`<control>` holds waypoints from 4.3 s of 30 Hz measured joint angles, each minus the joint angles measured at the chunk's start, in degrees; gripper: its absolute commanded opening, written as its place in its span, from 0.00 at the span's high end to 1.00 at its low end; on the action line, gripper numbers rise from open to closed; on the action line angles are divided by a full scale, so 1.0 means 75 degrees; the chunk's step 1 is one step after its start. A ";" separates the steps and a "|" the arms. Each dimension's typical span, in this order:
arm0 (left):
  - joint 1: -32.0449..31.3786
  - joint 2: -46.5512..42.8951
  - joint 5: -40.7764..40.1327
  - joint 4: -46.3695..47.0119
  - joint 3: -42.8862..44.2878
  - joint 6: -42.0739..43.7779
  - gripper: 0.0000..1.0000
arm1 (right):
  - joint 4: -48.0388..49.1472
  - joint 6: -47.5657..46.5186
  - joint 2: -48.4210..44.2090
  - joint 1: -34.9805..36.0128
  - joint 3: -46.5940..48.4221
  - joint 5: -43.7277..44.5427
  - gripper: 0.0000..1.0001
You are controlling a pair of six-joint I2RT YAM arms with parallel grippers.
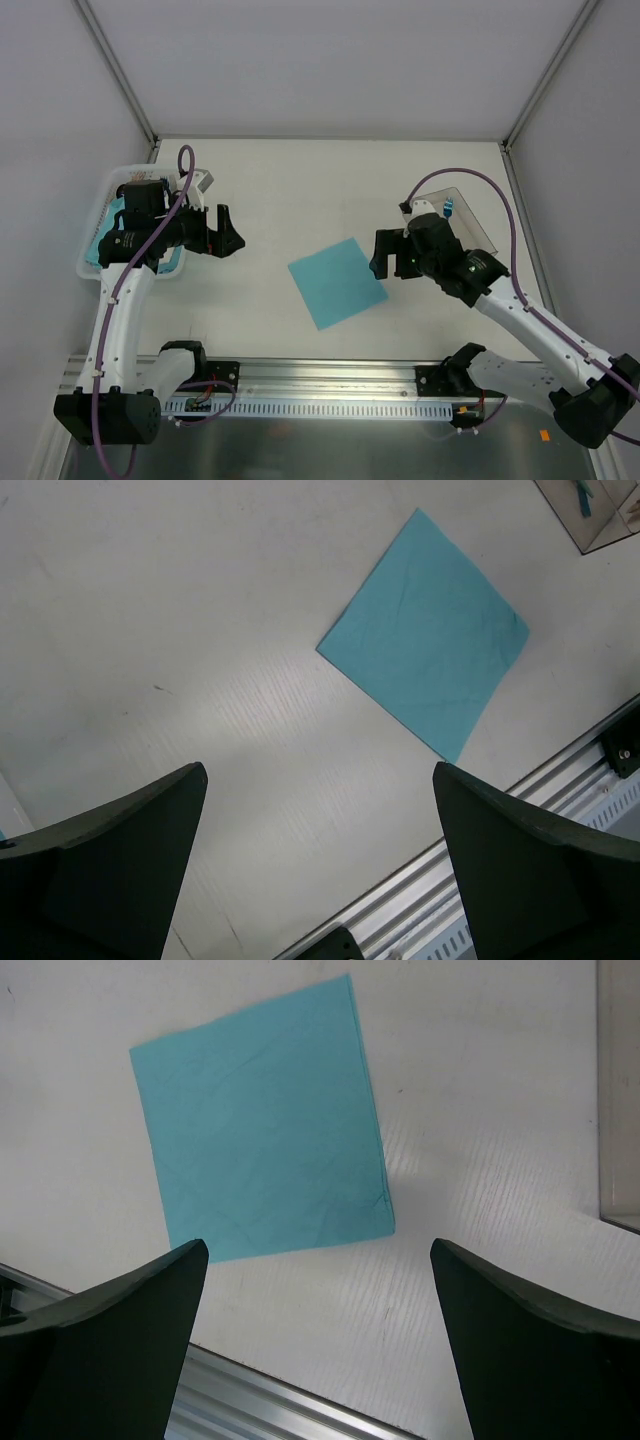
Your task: Place the utensils on the paper napkin and roll it up
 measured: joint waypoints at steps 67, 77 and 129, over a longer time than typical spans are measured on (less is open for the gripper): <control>0.0000 0.1221 -0.1475 -0.0117 0.0216 -0.0632 0.01 | 0.0373 -0.0787 0.7507 0.0146 0.3657 -0.0947 0.03; 0.0000 0.1413 -0.1285 -0.0152 0.0478 -0.0656 0.01 | 0.0382 -0.0055 0.7641 0.0096 0.3838 -0.0854 0.06; 0.0000 0.2130 0.0638 -0.0388 0.0860 0.0058 0.01 | -0.1186 -0.2404 0.7825 -0.5642 0.5065 -0.0318 0.64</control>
